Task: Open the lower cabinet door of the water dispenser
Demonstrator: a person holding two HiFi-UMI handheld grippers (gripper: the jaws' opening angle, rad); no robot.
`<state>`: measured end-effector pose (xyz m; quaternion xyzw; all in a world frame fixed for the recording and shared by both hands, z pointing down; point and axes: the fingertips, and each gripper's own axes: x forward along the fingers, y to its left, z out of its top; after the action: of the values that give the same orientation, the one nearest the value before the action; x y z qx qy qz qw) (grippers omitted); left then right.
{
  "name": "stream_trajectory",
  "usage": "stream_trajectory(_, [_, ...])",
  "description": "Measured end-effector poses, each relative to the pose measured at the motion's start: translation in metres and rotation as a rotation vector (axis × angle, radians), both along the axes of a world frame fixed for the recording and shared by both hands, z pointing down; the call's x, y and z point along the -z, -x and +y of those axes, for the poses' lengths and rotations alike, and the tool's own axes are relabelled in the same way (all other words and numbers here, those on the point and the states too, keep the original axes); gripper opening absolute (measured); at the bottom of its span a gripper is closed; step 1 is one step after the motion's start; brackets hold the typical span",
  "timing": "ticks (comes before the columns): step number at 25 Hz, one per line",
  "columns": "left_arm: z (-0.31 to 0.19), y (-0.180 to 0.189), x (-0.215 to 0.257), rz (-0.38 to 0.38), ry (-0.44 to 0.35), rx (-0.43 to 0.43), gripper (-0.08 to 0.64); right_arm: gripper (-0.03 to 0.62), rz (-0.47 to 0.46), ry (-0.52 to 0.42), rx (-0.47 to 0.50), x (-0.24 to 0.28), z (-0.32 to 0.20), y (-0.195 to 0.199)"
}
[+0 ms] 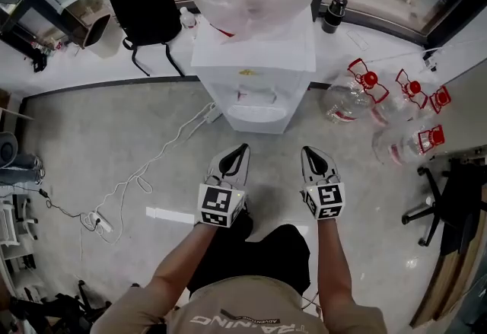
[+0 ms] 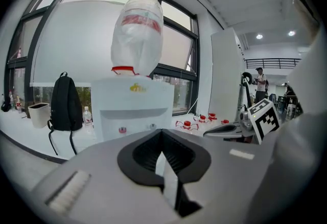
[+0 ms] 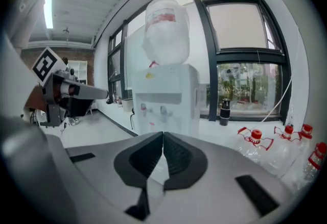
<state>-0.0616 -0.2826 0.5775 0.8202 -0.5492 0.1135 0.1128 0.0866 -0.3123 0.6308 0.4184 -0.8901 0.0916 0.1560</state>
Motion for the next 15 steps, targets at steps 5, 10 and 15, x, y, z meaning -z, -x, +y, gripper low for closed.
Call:
stream_trajectory(5, [-0.012, 0.002, -0.081, 0.030, -0.012, 0.019, 0.008, 0.011, 0.005, -0.029, 0.023, -0.082, -0.022, 0.015])
stream_trajectory(10, [-0.022, 0.001, -0.156, 0.049, -0.037, 0.022, 0.008, 0.011, -0.033, -0.053, 0.010, -0.156, -0.043, 0.024])
stream_trajectory(15, [-0.031, -0.009, -0.216, 0.083, -0.057, 0.019, 0.008, 0.012, -0.017, -0.105, 0.028, -0.207, -0.052, 0.025])
